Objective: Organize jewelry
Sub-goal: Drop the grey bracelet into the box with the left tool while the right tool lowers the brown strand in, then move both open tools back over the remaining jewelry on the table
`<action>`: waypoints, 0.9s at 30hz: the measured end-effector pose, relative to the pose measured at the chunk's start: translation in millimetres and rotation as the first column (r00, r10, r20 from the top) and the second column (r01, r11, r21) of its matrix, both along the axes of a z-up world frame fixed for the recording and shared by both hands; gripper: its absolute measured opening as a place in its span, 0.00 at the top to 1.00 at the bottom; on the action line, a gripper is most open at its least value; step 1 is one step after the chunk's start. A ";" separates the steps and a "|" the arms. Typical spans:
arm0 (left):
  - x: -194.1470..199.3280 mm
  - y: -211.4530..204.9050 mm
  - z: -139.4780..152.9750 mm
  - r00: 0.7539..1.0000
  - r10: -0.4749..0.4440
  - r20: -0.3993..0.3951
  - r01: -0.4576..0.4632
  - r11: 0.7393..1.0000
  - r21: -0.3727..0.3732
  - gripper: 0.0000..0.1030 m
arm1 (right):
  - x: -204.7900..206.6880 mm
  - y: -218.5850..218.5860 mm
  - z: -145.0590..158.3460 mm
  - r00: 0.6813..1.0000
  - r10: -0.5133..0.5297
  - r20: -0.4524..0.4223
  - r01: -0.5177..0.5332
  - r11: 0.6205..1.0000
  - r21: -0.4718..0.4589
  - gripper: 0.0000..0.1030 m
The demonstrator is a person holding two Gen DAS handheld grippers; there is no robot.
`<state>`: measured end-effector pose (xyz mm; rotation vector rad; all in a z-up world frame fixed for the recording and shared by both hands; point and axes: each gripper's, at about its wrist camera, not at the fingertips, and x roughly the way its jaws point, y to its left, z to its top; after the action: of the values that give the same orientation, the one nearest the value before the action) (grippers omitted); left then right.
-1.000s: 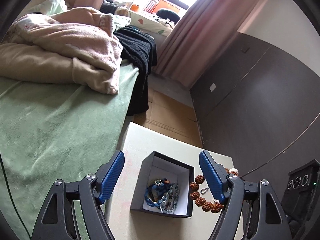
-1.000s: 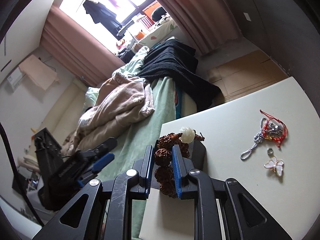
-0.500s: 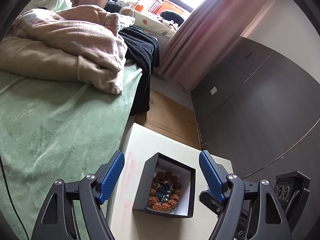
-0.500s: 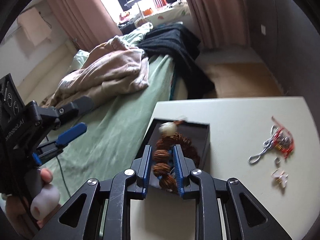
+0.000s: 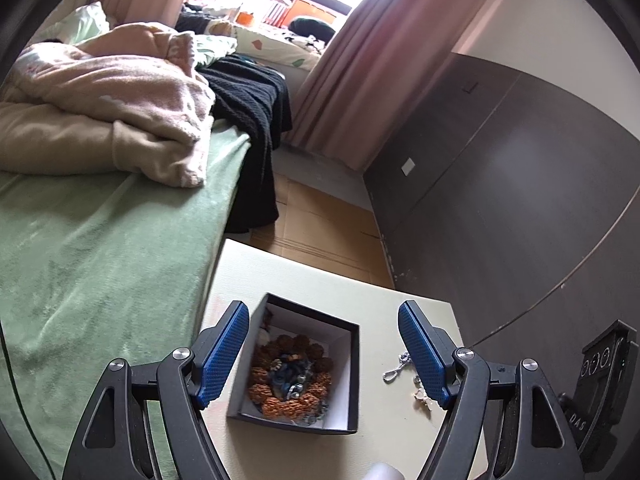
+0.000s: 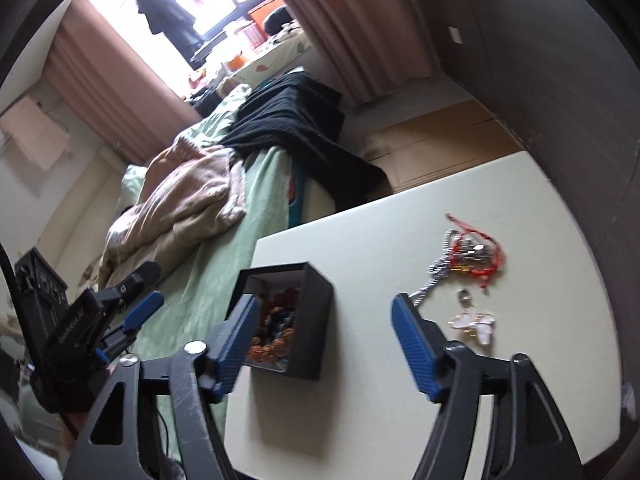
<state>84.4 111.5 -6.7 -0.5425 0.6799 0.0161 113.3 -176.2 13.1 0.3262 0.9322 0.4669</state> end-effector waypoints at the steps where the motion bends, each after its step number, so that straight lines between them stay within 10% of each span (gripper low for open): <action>1: 1.9 -4.4 -0.6 1.000 -0.009 -0.002 0.009 1.000 0.002 0.25 | 0.6 -6.4 0.5 1.000 -0.016 0.000 0.016 1.000 0.004 0.21; 27: 38.3 -157.1 -38.0 0.934 -0.328 -0.145 0.351 0.917 0.187 0.30 | 21.7 -103.8 -28.0 0.971 -0.162 -0.178 0.145 0.984 -0.104 0.21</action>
<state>122.7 -45.6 -44.8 -0.2141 0.8638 -0.2080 135.0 -280.1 -14.9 0.3614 1.0968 0.2539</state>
